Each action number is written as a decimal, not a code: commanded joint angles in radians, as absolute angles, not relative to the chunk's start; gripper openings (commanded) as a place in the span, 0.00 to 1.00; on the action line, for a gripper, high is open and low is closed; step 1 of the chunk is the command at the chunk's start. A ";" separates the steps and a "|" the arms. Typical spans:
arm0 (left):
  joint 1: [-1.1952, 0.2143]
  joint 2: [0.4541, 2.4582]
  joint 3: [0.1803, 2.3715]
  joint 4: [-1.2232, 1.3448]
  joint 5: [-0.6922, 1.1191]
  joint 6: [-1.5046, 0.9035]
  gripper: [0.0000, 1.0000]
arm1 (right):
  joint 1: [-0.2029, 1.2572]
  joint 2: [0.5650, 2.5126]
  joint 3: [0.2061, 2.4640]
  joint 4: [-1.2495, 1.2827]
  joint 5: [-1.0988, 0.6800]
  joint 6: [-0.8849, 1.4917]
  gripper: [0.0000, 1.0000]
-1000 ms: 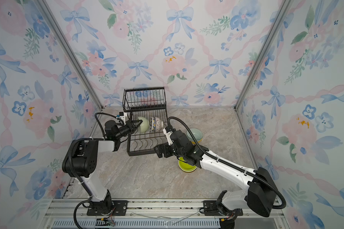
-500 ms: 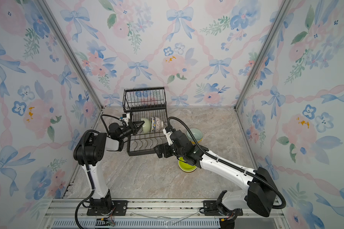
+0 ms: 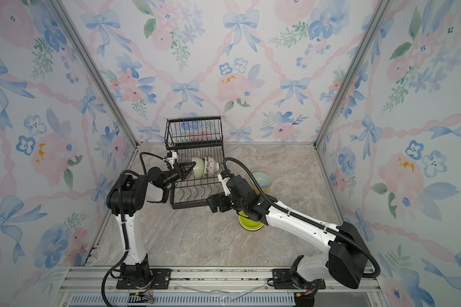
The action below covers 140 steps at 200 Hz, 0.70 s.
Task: Load bowls into a dish rack
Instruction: Place the bowl in the dish rack.
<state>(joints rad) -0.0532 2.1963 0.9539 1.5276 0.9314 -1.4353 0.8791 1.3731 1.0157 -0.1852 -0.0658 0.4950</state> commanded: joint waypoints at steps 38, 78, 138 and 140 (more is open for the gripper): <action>-0.086 2.248 1.007 1.671 0.985 -1.519 0.00 | 0.888 1.374 1.030 -0.216 -0.038 0.498 0.96; -0.080 2.265 1.003 1.683 0.989 -1.535 0.00 | 0.891 1.381 1.034 -0.220 -0.043 0.500 0.96; -0.060 2.294 1.007 1.677 0.990 -1.557 0.00 | 0.893 1.386 1.032 -0.211 -0.045 0.501 0.96; -0.058 2.294 1.006 1.675 0.990 -1.557 0.00 | 0.893 1.386 1.032 -0.210 -0.045 0.502 0.96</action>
<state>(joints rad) -0.0650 2.2524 0.9939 1.5818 0.9527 -1.4994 0.8810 1.3731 1.0157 -0.2058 -0.0513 0.4950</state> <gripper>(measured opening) 0.070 0.962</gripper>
